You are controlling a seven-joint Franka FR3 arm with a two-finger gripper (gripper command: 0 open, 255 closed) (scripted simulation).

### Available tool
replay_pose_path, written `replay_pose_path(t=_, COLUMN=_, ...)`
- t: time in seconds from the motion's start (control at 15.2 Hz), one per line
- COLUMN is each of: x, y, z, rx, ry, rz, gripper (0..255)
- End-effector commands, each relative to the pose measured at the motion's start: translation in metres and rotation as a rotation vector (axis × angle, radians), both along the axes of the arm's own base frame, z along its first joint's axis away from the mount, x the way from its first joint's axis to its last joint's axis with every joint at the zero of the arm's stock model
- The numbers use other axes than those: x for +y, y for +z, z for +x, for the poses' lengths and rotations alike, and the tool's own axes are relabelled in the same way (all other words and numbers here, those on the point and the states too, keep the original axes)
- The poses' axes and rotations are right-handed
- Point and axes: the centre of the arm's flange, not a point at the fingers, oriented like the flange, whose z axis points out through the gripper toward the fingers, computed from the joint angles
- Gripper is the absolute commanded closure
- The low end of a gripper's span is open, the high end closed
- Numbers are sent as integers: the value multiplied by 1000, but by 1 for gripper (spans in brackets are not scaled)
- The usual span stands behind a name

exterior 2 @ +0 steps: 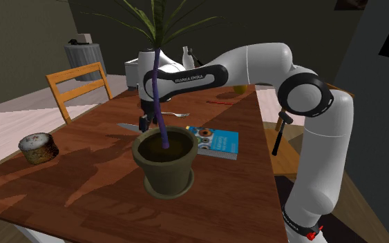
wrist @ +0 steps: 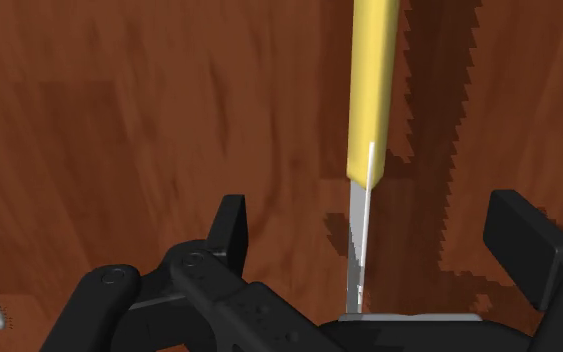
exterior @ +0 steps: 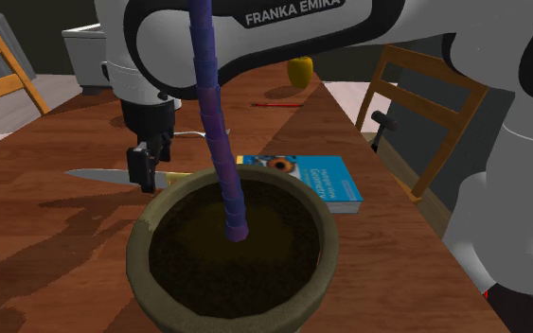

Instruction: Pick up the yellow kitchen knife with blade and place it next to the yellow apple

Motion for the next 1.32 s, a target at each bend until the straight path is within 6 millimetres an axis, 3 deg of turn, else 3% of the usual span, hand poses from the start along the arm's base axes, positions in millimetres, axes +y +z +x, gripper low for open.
replay_pose_path(t=0.0, x=1, y=-14, z=2, rx=-1, ry=0, rz=0, gripper=0)
replay_pose_path(t=0.53, x=1, y=-14, z=2, rx=0, ry=0, rz=0, gripper=0)
replay_pose_path(t=0.59, x=1, y=-14, z=2, rx=0, ry=0, rz=0, gripper=255)
replay_pose_path(t=1.25, x=1, y=-8, z=2, rx=-1, ry=0, rz=0, gripper=255)
